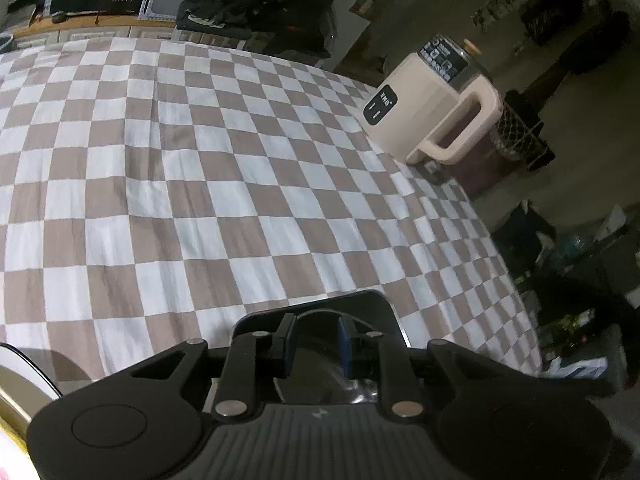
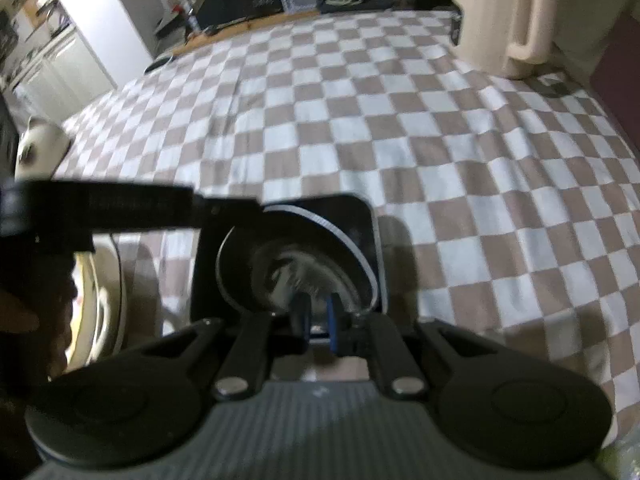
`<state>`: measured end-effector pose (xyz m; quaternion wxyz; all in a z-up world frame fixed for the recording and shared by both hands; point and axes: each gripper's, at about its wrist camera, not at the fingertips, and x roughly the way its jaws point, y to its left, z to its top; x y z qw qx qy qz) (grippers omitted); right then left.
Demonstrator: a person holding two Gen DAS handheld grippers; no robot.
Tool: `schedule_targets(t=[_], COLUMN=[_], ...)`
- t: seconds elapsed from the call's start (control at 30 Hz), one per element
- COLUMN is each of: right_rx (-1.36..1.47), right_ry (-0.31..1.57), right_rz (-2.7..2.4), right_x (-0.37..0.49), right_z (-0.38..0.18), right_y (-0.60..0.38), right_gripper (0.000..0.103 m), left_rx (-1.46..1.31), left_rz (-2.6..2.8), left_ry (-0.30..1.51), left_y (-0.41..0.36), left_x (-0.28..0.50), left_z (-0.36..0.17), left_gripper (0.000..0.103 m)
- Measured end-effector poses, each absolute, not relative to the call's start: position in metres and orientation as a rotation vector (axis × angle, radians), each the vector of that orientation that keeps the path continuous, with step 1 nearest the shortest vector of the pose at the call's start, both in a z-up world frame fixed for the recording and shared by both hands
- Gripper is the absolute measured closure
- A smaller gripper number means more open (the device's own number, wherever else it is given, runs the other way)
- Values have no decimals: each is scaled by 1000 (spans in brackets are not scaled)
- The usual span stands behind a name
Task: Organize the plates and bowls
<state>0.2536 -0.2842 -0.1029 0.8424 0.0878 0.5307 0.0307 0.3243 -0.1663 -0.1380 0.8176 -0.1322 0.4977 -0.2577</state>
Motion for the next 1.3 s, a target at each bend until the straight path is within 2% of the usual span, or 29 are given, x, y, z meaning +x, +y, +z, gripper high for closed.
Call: schedule_targets(t=[0.17,0.47,0.6,1.13,1.3], right_rx=[276,281,248,72,65], right_ry=[1083,1095,1111,1211,1219], right_rz=[6,-43,-45,49,43], right_x=[256,273,284,296,295], right_z=[-97,-105,-113,-134,-134], right_y=[-311,-322,-316,-295,-295], right_gripper=[83,81,62,62,62], left_rx=[-176,-22,25,-51,-139], left_rz=[-544,-572,-563,-510,-523], left_ry=[1082,1103,1102,1058,1053], left_y=[-167,-178,-183,-182,-171], left_x=[319,313,315,332,331], left_z=[-137,-141,-147,-148,-140], left_gripper=[78,80,81,84,78])
